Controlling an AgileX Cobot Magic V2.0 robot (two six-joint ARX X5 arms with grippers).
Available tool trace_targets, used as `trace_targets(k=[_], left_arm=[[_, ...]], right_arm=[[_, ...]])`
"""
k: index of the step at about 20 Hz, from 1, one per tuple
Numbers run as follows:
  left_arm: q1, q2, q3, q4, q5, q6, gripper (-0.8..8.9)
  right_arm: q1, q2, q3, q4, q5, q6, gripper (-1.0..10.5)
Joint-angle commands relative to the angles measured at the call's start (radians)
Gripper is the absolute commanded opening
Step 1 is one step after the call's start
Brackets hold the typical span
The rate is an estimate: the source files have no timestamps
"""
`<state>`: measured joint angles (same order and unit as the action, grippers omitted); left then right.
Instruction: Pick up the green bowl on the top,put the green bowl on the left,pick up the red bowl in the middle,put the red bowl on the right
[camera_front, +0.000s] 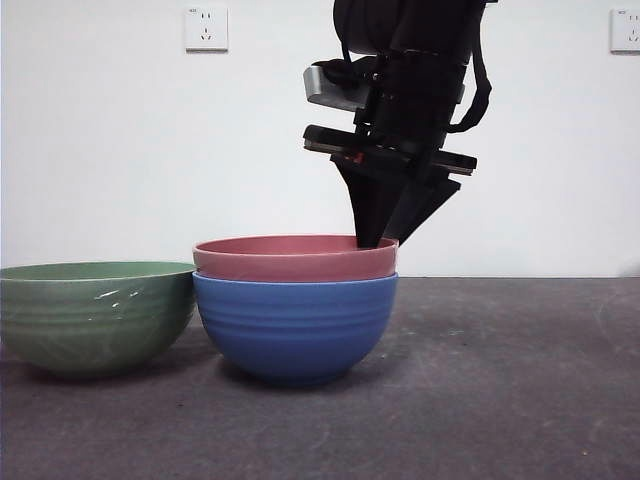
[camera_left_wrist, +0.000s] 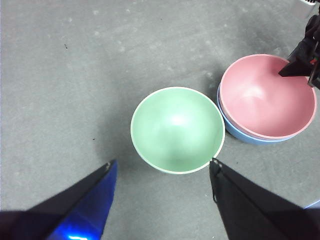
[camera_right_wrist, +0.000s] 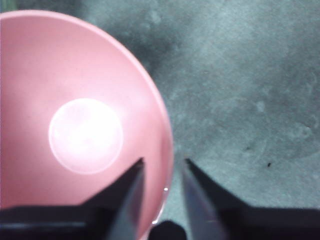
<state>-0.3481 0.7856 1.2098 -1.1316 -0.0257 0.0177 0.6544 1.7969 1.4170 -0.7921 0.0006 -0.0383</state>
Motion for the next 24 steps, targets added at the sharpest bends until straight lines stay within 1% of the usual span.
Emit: trace_targets(k=[1, 8, 13, 16, 18, 21, 22, 24], left_arm=[[0.003, -0.003, -0.003, 0.016, 0.005, 0.008, 3.13], [0.003, -0.003, -0.003, 0.017, 0.005, 0.008, 3.13], [0.003, -0.003, -0.003, 0.035, 0.010, 0.008, 3.13], [0.003, -0.003, -0.003, 0.060, 0.053, 0.008, 3.13], [0.003, -0.003, -0.003, 0.071, 0.060, 0.008, 3.13], [0.003, -0.001, -0.003, 0.073, 0.060, 0.007, 3.13], [0.003, -0.001, -0.003, 0.073, 0.060, 0.004, 3.13], [0.003, -0.001, -0.003, 0.073, 0.061, 0.003, 3.13]], right_arm=[[0.003, 0.002, 0.000, 0.001, 0.003, -0.005, -0.2], [0.002, -0.028, 0.000, 0.005, 0.003, -0.005, -0.2], [-0.002, -0.140, 0.000, 0.006, 0.004, -0.005, -0.2], [-0.028, -0.243, 0.000, -0.027, 0.009, -0.005, -0.2], [-0.071, -0.318, 0.000, -0.091, 0.013, -0.005, -0.2], [-0.172, -0.401, -0.002, -0.217, 0.086, 0.006, -0.2], [-0.222, -0.417, -0.008, -0.253, 0.086, 0.014, -0.2], [-0.307, -0.428, -0.045, -0.270, 0.080, 0.024, -0.2]])
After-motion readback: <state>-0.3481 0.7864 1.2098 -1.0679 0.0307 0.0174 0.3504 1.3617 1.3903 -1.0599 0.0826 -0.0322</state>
